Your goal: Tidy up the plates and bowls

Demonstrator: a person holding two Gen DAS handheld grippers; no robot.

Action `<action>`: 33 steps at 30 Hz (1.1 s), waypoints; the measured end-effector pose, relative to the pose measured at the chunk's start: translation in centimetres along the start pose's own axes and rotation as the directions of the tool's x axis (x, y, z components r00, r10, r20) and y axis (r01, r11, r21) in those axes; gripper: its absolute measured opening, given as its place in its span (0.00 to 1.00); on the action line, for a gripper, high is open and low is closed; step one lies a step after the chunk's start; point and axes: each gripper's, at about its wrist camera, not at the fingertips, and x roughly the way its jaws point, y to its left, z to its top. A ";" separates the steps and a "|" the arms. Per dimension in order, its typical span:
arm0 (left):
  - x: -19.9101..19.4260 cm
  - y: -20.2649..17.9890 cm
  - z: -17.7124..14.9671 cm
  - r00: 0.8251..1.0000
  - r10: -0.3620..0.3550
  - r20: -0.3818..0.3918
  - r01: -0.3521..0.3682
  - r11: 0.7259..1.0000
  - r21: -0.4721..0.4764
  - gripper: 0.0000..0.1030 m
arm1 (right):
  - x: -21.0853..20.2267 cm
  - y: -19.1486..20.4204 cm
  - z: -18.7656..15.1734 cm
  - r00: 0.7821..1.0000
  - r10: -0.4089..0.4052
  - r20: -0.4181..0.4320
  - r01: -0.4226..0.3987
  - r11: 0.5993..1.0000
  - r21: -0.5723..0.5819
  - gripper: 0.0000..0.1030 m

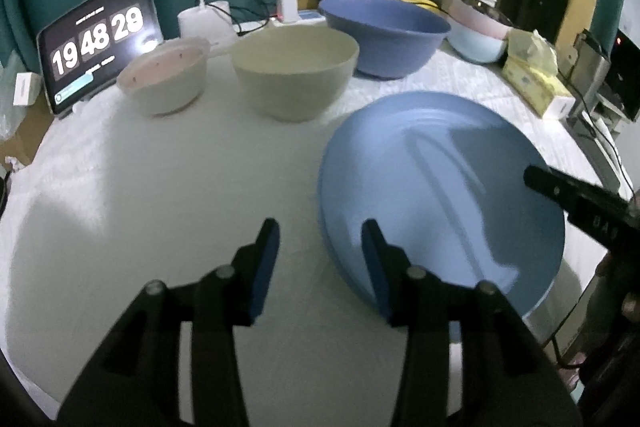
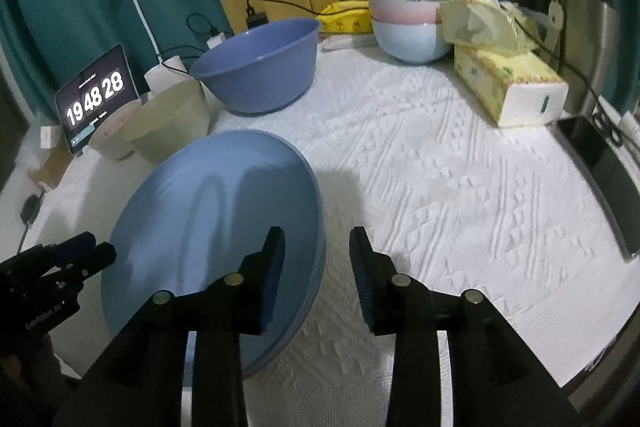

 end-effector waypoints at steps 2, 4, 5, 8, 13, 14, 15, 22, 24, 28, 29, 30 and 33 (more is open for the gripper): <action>0.3 0.0 0.1 1.000 -0.009 -0.004 0.009 1.000 -0.011 0.44 | 0.2 -0.2 0.0 1.000 0.006 -0.007 -0.006 1.000 0.006 0.35; 0.8 0.0 0.2 1.000 -0.017 -0.013 0.017 1.000 -0.020 0.44 | 0.4 -0.4 0.1 1.000 0.024 -0.017 -0.023 1.000 0.015 0.35; 1.0 0.0 0.2 1.000 -0.019 -0.020 0.019 1.000 -0.025 0.44 | 0.6 -0.5 0.1 0.999 0.041 -0.026 -0.041 0.999 0.022 0.35; 2.1 -0.1 0.2 0.998 -0.030 -0.052 0.028 0.999 -0.041 0.44 | 1.2 -0.5 -0.1 0.997 0.066 -0.043 -0.065 0.997 0.035 0.35; 2.9 -0.3 0.3 0.996 -0.063 -0.070 0.060 0.997 -0.051 0.44 | 1.5 -0.5 -0.3 0.992 0.122 -0.042 -0.120 0.991 0.056 0.35; 3.1 -0.2 0.4 0.994 -0.080 -0.068 0.076 0.995 -0.059 0.44 | 1.5 -0.4 -0.3 0.992 0.119 -0.039 -0.117 0.991 0.057 0.35; 3.3 -0.1 0.4 0.992 -0.105 -0.067 0.100 0.992 -0.079 0.44 | 1.5 -0.4 -0.3 0.993 0.116 -0.034 -0.114 0.992 0.056 0.35; 3.4 -0.1 0.4 0.984 -0.167 -0.055 0.161 0.982 -0.100 0.44 | 1.6 -0.3 -0.5 0.994 0.112 -0.017 -0.110 0.992 0.066 0.36; 3.4 -0.1 0.3 0.984 -0.169 -0.050 0.163 0.981 -0.102 0.43 | 1.6 -0.1 -0.5 0.994 0.107 -0.017 -0.105 0.992 0.068 0.36; 3.3 -0.1 0.3 0.985 -0.165 -0.051 0.160 0.983 -0.091 0.43 | 1.5 0.2 -0.5 0.995 0.097 -0.023 -0.095 0.993 0.065 0.36; 3.2 0.0 0.2 0.985 -0.165 -0.051 0.160 0.983 -0.091 0.43 | 1.5 0.3 -0.5 0.995 0.095 -0.024 -0.094 0.994 0.063 0.36; 3.0 0.0 0.2 0.985 -0.163 -0.049 0.158 0.984 -0.086 0.43 | 1.4 0.4 -0.5 0.995 0.095 -0.024 -0.093 0.994 0.062 0.36; 2.6 0.3 -0.1 0.987 -0.157 -0.042 0.153 0.985 -0.080 0.43 | 1.1 0.9 -0.6 0.996 0.091 -0.022 -0.090 0.995 0.053 0.36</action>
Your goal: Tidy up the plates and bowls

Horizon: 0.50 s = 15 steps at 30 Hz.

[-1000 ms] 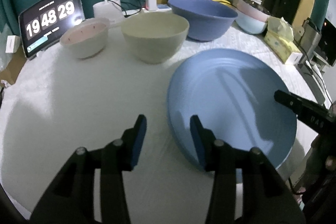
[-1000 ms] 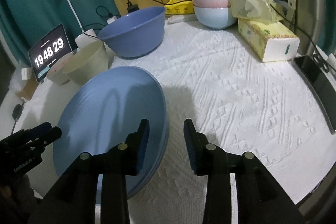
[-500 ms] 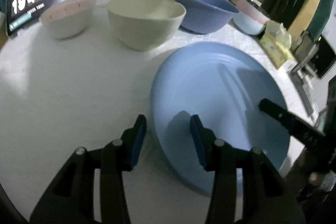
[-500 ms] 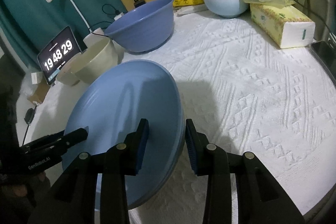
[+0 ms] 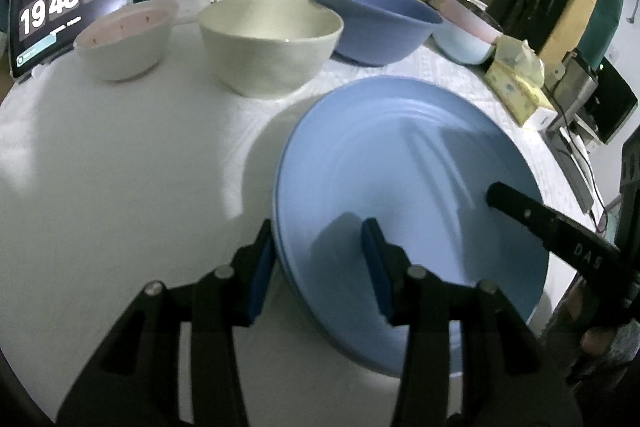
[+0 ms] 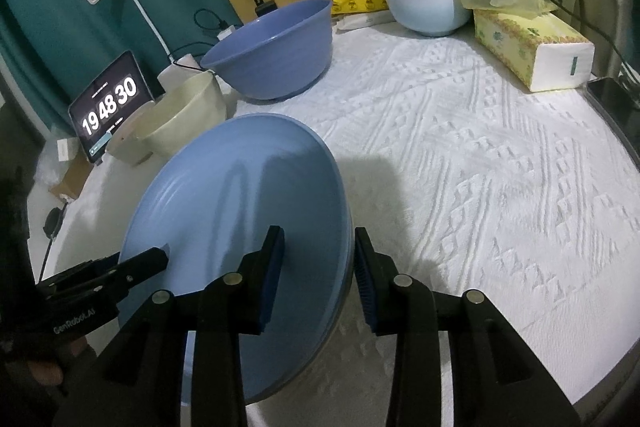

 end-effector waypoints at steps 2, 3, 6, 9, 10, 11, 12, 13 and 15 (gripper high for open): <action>-0.2 0.2 -0.1 1.000 0.002 0.002 -0.002 1.000 -0.006 0.43 | -0.1 0.5 0.0 1.000 -0.003 0.000 0.003 1.000 -0.008 0.36; -0.4 0.4 -0.2 1.000 0.004 0.004 -0.004 1.000 -0.010 0.43 | -0.2 0.7 0.0 1.000 -0.003 0.000 0.003 1.000 -0.011 0.36; -0.9 0.9 -0.5 1.000 0.006 0.011 -0.006 1.000 -0.020 0.43 | -0.4 1.6 -0.2 1.000 -0.003 0.000 0.003 1.000 -0.025 0.36; -1.7 1.6 -0.7 1.000 0.016 0.026 -0.015 0.999 -0.029 0.43 | -0.5 2.9 -0.2 1.000 0.002 0.001 -0.002 0.999 -0.039 0.36; -1.9 1.8 -0.8 0.999 0.018 0.030 -0.017 0.999 -0.032 0.43 | -0.5 3.3 -0.2 1.000 0.005 0.002 -0.005 0.999 -0.045 0.35; -2.2 2.1 -0.9 0.999 0.020 0.034 -0.018 0.999 -0.037 0.43 | -0.5 3.8 -0.3 1.000 0.007 0.002 -0.007 0.999 -0.050 0.35; -2.5 2.5 -1.0 0.999 0.023 0.040 -0.022 0.999 -0.042 0.43 | -0.4 4.4 -0.2 1.000 0.010 0.001 -0.010 0.998 -0.058 0.36; -2.7 2.9 -1.1 0.999 0.026 0.044 -0.024 0.999 -0.047 0.43 | -0.3 4.8 -0.2 1.000 0.013 0.000 -0.013 0.998 -0.064 0.36; -3.2 3.8 -1.3 0.998 0.035 0.051 -0.032 0.998 -0.060 0.43 | -0.1 5.8 -0.3 1.000 0.017 -0.002 -0.017 0.997 -0.075 0.36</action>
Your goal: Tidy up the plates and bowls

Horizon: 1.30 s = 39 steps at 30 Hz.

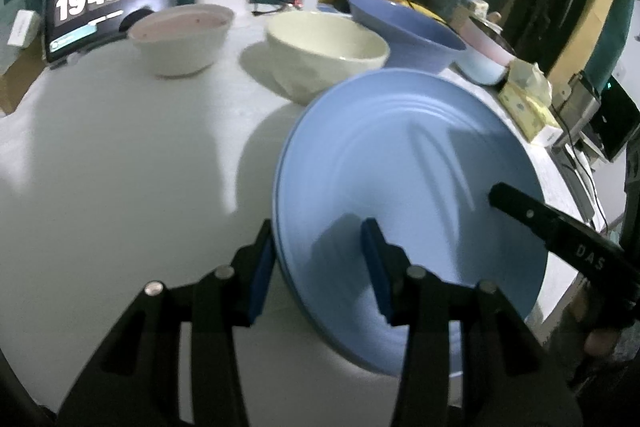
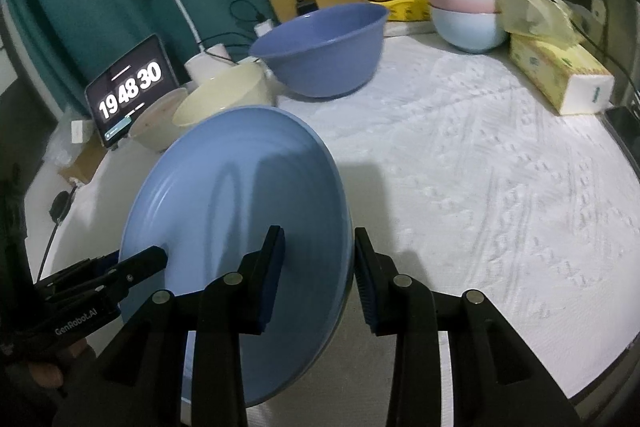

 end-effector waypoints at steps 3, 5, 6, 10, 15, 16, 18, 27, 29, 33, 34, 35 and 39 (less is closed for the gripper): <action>-0.6 1.4 -0.2 1.000 0.009 0.010 -0.008 1.000 -0.022 0.43 | 0.5 1.5 0.2 1.000 0.012 -0.006 -0.012 1.000 -0.022 0.36; -0.9 2.5 -0.2 1.000 0.013 0.014 -0.012 0.999 -0.039 0.43 | 1.0 2.7 0.4 1.000 0.019 -0.011 -0.019 0.999 -0.039 0.36; -1.1 3.1 -0.3 1.000 0.016 0.017 -0.015 0.999 -0.047 0.43 | 1.2 3.2 0.5 1.000 0.023 -0.013 -0.024 0.999 -0.048 0.35; -1.9 5.3 -0.3 0.999 0.036 0.035 -0.034 0.997 -0.076 0.43 | 2.1 5.5 0.8 0.999 0.044 -0.020 -0.045 0.996 -0.075 0.36; -2.7 7.9 -0.3 0.997 0.065 0.053 -0.059 0.992 -0.108 0.43 | 3.5 8.1 1.4 0.997 0.066 -0.033 -0.069 0.992 -0.108 0.36; -2.8 8.3 -0.3 0.996 0.070 0.055 -0.063 0.992 -0.112 0.43 | 3.8 8.7 1.5 0.997 0.071 -0.036 -0.075 0.991 -0.115 0.36; -3.1 9.3 -0.2 0.995 0.080 0.061 -0.072 0.990 -0.123 0.43 | 4.3 9.6 1.7 0.996 0.080 -0.041 -0.085 0.988 -0.126 0.36; -3.4 13.1 0.1 0.991 0.117 0.065 -0.104 0.980 -0.172 0.43 | 6.7 12.8 2.8 0.992 0.104 -0.075 -0.115 0.979 -0.169 0.36; -3.3 13.7 0.2 0.990 0.124 0.063 -0.111 0.977 -0.181 0.43 | 7.2 13.3 2.9 0.991 0.106 -0.084 -0.120 0.977 -0.174 0.36; -2.9 14.6 0.3 0.990 0.133 0.052 -0.121 0.973 -0.195 0.43 | 8.5 14.2 2.9 0.988 0.110 -0.105 -0.127 0.975 -0.180 0.36; -2.7 14.8 0.3 0.990 0.136 0.048 -0.124 0.972 -0.199 0.43 | 8.7 14.4 2.9 0.988 0.110 -0.110 -0.129 0.975 -0.181 0.36; -2.6 15.0 0.3 0.989 0.138 0.045 -0.126 0.971 -0.202 0.43 | 9.0 14.5 2.9 0.987 0.111 -0.115 -0.131 0.974 -0.182 0.36; -2.2 16.0 0.5 0.989 0.144 0.027 -0.135 0.967 -0.215 0.43 | 10.1 15.3 3.0 0.985 0.113 -0.132 -0.137 0.972 -0.189 0.36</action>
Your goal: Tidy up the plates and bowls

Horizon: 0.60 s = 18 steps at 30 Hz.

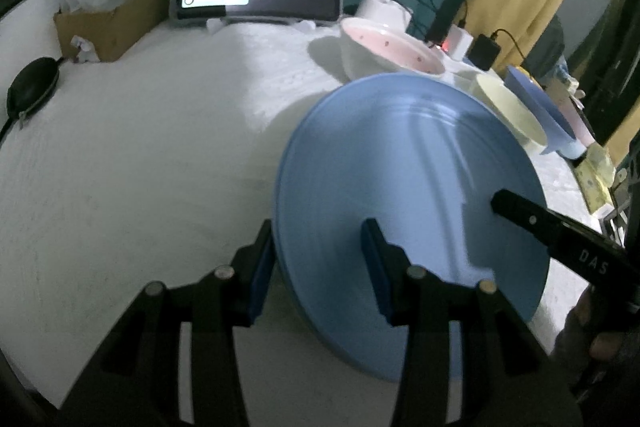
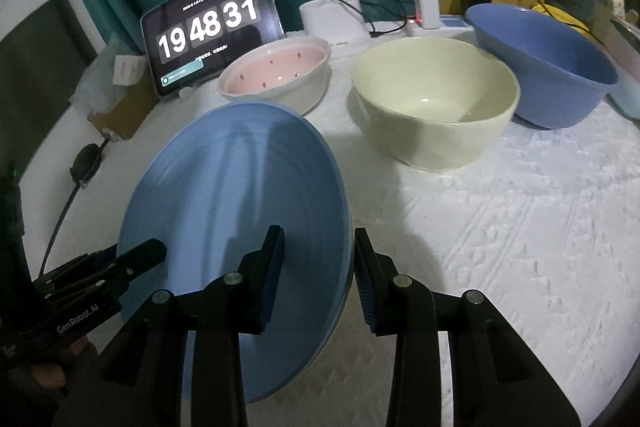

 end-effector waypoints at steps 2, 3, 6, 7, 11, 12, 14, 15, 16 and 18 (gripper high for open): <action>0.2 0.2 0.2 1.000 0.004 -0.004 -0.004 1.000 -0.001 0.43 | 0.3 0.1 0.1 1.000 0.001 -0.006 -0.001 1.000 0.001 0.36; 0.3 0.3 0.2 1.000 0.005 -0.005 -0.005 1.000 0.000 0.43 | 0.6 0.1 0.1 1.000 0.002 -0.010 -0.002 1.000 0.003 0.36; 0.5 0.2 0.4 1.000 0.013 -0.001 -0.013 1.000 0.013 0.43 | 1.0 -0.1 0.1 1.000 -0.004 -0.020 0.004 1.000 0.008 0.36; 0.4 0.1 0.4 1.000 0.018 0.003 -0.018 1.000 0.020 0.43 | 1.2 -0.1 0.0 1.000 -0.009 -0.023 0.009 1.000 0.007 0.37; 0.5 -0.2 0.4 0.999 0.032 0.016 -0.032 0.999 0.036 0.43 | 1.3 0.1 0.0 1.000 -0.021 -0.016 0.021 1.000 -0.008 0.37; 0.6 -0.2 0.4 0.999 0.033 0.017 -0.033 0.999 0.038 0.43 | 1.3 0.0 0.0 1.000 -0.023 -0.013 0.023 1.000 -0.012 0.37; 0.5 -0.2 0.3 0.999 0.036 0.020 -0.037 0.999 0.039 0.43 | 1.2 0.1 0.0 1.000 -0.029 -0.007 0.029 0.999 -0.022 0.37; 0.5 -0.2 0.3 0.999 0.037 0.021 -0.038 0.999 0.039 0.43 | 1.2 0.1 0.0 0.999 -0.031 -0.005 0.031 0.999 -0.025 0.38; 0.5 -0.2 0.3 0.999 0.039 0.019 -0.040 0.998 0.037 0.43 | 1.2 0.1 0.0 0.999 -0.033 -0.005 0.033 0.999 -0.025 0.38; 0.4 -0.2 0.4 0.999 0.049 0.016 -0.050 0.998 0.040 0.43 | 1.2 0.1 0.1 0.999 -0.032 -0.007 0.031 0.999 -0.026 0.37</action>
